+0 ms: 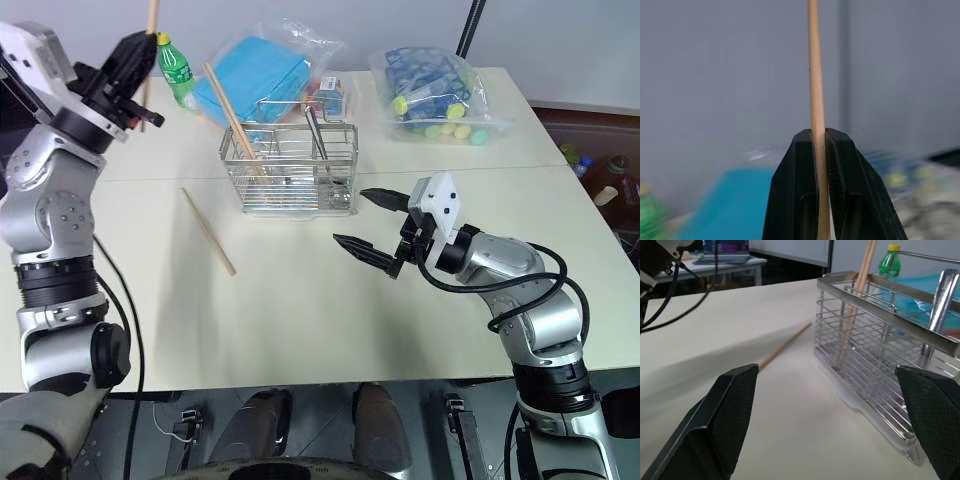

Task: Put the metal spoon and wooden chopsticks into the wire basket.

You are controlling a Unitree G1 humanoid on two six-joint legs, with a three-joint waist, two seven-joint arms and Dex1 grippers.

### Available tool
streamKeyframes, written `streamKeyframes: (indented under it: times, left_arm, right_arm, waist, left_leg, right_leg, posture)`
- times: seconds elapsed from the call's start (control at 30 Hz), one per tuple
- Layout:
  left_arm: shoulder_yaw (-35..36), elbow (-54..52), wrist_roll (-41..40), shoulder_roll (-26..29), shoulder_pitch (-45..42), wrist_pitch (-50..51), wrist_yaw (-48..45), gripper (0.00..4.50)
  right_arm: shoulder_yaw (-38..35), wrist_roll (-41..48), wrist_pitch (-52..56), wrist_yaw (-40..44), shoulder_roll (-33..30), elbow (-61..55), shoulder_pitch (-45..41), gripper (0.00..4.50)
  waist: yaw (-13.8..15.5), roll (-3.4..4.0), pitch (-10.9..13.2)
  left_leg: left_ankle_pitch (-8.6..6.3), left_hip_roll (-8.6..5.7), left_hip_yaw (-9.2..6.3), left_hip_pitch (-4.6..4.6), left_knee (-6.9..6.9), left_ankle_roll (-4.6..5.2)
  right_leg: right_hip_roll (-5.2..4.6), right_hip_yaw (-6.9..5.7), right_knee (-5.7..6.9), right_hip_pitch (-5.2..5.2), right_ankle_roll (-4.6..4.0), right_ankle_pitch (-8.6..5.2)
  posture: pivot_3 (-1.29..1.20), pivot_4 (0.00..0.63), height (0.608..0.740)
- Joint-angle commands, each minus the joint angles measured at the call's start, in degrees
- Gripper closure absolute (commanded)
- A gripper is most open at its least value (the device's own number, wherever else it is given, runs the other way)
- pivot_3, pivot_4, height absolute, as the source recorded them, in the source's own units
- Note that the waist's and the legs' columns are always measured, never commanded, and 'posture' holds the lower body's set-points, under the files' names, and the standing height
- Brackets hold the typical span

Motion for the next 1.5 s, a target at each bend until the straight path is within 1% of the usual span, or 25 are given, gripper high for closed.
streamKeyframes:
  times: [0.03,0.37,0.47,0.73,1.0,1.27,1.5]
  left_arm:
    - [1.2,-0.6,-5.0,-0.8,-3.1,0.6,-2.0,4.49]
    - [2.3,4.9,-8.3,-9.9,-3.7,-3.0,0.1,4.49]
    - [2.6,7.9,-7.9,-11.5,-3.2,-5.3,-0.3,4.49]
    - [3.1,12.5,-9.6,-12.2,-3.0,-5.5,-2.7,4.49]
    - [3.8,14.9,-11.7,-13.0,-1.7,-2.9,-4.7,4.49]
    - [5.0,19.0,-14.2,-12.8,-3.6,-0.4,-5.8,4.49]
    - [5.0,22.0,-13.7,-12.3,-5.2,-0.5,-7.0,4.49]
  right_arm:
    - [-0.7,0.1,-1.1,-1.3,0.9,-2.3,0.2,0.0]
    - [0.3,-0.6,-2.0,-3.5,2.9,-3.1,1.0,0.0]
    - [1.0,-1.1,-2.4,-3.9,3.6,-2.9,0.8,0.0]
    - [2.1,-1.7,-2.9,-4.8,4.7,-2.9,0.7,0.0]
    - [2.5,-2.2,-3.6,-5.9,5.4,-3.7,2.0,0.0]
    - [3.3,-3.2,-4.0,-8.2,7.1,-5.4,3.7,0.0]
    - [3.6,-4.0,-4.5,-9.8,8.3,-6.3,4.8,0.0]
  waist:
    - [0.0,0.0,0.0]
    - [0.5,-0.02,0.0]
    - [0.5,-0.02,0.0]
    - [0.5,-0.02,0.0]
    - [0.5,-0.02,0.0]
    - [0.4,-0.02,0.0]
    - [0.5,-0.02,0.0]
  left_leg:
    - [0.0,0.0,0.0,0.01,0.01,0.0]
    - [0.0,-0.02,-0.01,-0.01,0.07,0.0]
    - [0.0,-0.02,-0.01,0.02,0.06,0.0]
    - [0.0,-0.02,-0.01,0.01,0.06,0.0]
    - [0.0,-0.02,-0.02,0.02,0.06,0.0]
    - [0.0,-0.02,-0.03,0.02,0.06,0.0]
    - [0.0,-0.02,-0.03,0.01,0.06,0.0]
  right_leg:
    - [0.0,0.0,0.01,0.0,0.0,0.0]
    - [-0.01,0.01,0.0,0.05,0.01,0.0]
    - [0.0,0.01,0.0,0.05,0.01,0.0]
    - [0.01,0.01,0.01,0.05,0.01,0.0]
    - [0.01,0.01,0.01,0.05,0.01,0.0]
    - [0.02,0.01,0.02,0.04,0.01,0.0]
    - [0.02,0.01,0.02,0.05,0.01,0.0]
  posture:
    - [0.0,0.15,0.74]
    - [0.0,0.15,0.74]
    - [0.0,0.15,0.74]
    - [0.0,0.15,0.74]
    - [0.0,0.15,0.74]
    - [0.0,0.15,0.74]
    - [0.0,0.15,0.74]
